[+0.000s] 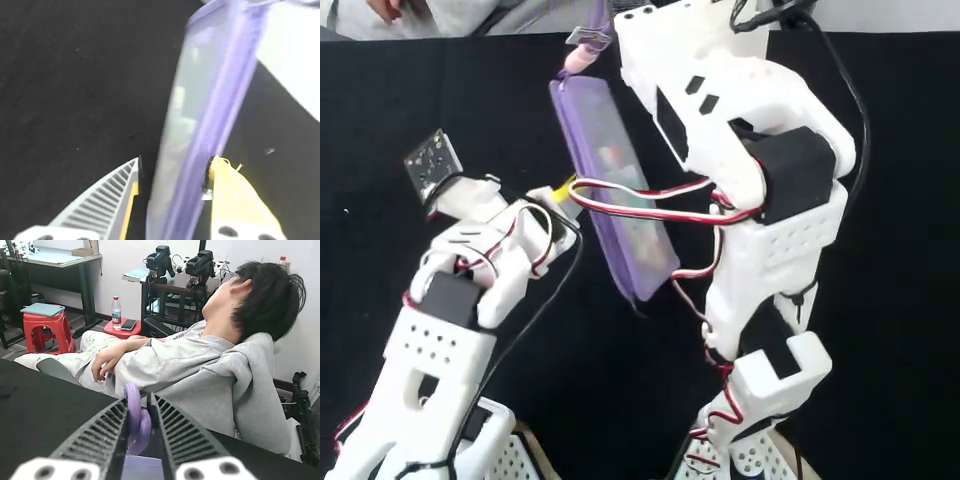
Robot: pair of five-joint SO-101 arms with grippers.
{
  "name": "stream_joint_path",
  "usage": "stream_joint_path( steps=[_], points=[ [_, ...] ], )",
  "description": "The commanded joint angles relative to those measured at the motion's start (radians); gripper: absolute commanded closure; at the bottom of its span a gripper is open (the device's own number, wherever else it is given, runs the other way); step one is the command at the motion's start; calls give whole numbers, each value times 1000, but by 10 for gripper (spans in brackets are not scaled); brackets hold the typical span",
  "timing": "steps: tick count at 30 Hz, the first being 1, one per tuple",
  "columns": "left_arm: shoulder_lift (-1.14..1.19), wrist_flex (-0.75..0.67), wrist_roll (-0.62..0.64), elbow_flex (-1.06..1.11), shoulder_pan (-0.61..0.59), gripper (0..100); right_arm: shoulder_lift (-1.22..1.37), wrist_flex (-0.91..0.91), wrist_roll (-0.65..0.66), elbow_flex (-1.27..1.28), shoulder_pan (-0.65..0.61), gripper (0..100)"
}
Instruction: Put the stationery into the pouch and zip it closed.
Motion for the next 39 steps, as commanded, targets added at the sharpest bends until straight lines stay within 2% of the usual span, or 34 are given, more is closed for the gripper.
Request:
stream_joint_path(
  steps=[1, 4, 8, 12, 27, 39],
  points=[
    [-101, -9, 6, -87, 5, 768, -12, 17, -8, -50, 12, 988],
    [-144, -109, 5, -51, 5, 768, -12, 28, -8, -48, 9, 988],
    [-124, -319, 2, 74, 1, 768, -13, 48, -8, -54, 9, 988],
    [-72, -468, -55, 157, -42, 770, -12, 69, -8, -50, 9, 988],
    [-37, -479, -68, 173, -62, 768, -12, 86, -8, -53, 9, 988],
    [153, -525, -68, 93, -59, 777, -12, 95, -8, -53, 9, 988]
  ],
)
